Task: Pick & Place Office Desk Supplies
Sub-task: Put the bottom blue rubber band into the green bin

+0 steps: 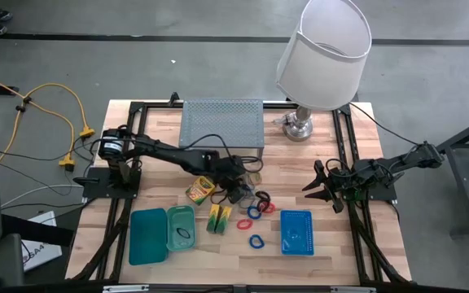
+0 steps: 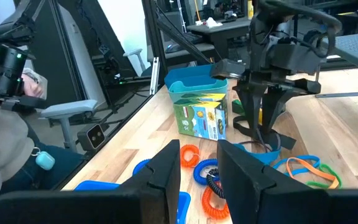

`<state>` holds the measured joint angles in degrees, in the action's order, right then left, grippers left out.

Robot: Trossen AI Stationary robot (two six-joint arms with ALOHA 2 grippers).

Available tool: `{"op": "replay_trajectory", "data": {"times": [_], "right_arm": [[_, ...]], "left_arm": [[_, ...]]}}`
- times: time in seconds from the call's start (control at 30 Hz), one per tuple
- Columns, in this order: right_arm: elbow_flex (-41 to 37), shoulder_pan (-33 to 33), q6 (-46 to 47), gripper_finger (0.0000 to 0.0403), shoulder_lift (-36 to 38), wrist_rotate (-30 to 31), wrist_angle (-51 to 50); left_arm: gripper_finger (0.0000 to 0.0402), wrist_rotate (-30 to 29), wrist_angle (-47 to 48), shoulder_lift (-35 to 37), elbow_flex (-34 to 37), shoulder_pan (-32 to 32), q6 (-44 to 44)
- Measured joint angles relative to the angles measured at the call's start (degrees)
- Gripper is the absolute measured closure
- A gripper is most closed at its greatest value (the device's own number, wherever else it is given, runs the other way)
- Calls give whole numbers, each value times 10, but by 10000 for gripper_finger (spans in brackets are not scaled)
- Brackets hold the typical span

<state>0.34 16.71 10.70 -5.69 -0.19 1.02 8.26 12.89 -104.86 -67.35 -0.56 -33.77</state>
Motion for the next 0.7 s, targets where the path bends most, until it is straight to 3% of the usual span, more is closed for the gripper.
{"op": "replay_trajectory", "data": {"times": [0.7], "right_arm": [[0,0,0,309,0,0,0]], "left_arm": [[295,-15,-54,-13,1,-33,39]]}}
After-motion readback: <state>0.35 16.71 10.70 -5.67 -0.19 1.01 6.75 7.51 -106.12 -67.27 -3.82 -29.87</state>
